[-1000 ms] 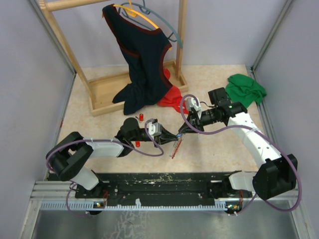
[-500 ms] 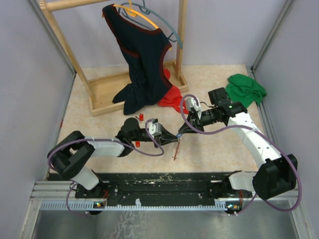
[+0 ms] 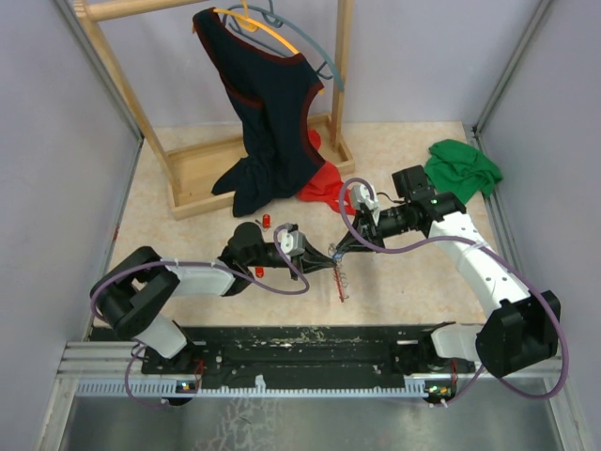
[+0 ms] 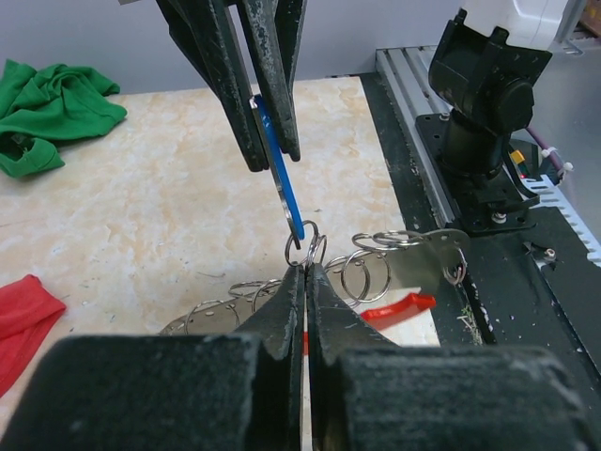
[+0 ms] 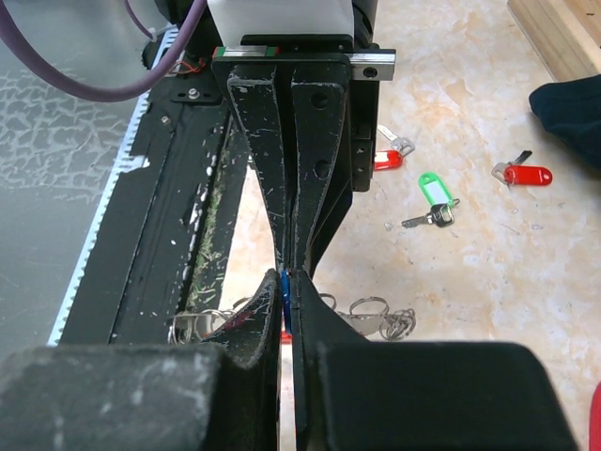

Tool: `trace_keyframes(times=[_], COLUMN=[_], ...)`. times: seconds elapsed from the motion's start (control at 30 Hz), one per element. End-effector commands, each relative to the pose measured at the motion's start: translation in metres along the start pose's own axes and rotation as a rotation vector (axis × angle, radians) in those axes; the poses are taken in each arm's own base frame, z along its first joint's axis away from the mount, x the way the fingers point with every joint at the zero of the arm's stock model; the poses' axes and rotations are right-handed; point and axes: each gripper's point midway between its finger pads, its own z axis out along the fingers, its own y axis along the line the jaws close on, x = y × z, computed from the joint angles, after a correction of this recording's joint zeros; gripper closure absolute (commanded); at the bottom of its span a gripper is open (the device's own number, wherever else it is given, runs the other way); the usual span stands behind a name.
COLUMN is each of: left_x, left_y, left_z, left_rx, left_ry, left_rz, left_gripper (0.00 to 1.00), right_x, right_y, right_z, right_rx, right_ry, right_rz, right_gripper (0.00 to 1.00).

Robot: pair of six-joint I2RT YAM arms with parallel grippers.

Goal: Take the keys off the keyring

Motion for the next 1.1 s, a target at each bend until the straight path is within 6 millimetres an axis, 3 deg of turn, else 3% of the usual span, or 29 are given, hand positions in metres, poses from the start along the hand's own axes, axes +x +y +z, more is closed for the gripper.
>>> trace_keyframes(times=[0.0, 0.47, 0.9, 1.07], left_x=[-0.011, -0.016, -0.037, -0.036], left_y=[-0.002, 0.005, 0.015, 0.019], left_z=[0.0, -0.016, -0.021, -0.022], left_rx=[-0.002, -0.112, -0.2, -0.233], left_ry=[-0.028, -0.027, -0.128, -0.155], left_rz=[0.028, 0.07, 0.072, 0.07], left_gripper=[1.0, 1.0, 1.0, 1.0], right_x=[-0.028, -0.01, 0.014, 0.011], right_y=[-0.001, -0.015, -0.011, -0.011], right_z=[-0.009, -0.022, -0.004, -0.002], right_rx=[0.022, 0.116, 0.042, 0.038], right_ry=[-0.036, 0.063, 0.037, 0.036], right_rz=[-0.119, -0.155, -0.173, -0.173], right_gripper=[1.0, 1.0, 1.0, 1.0])
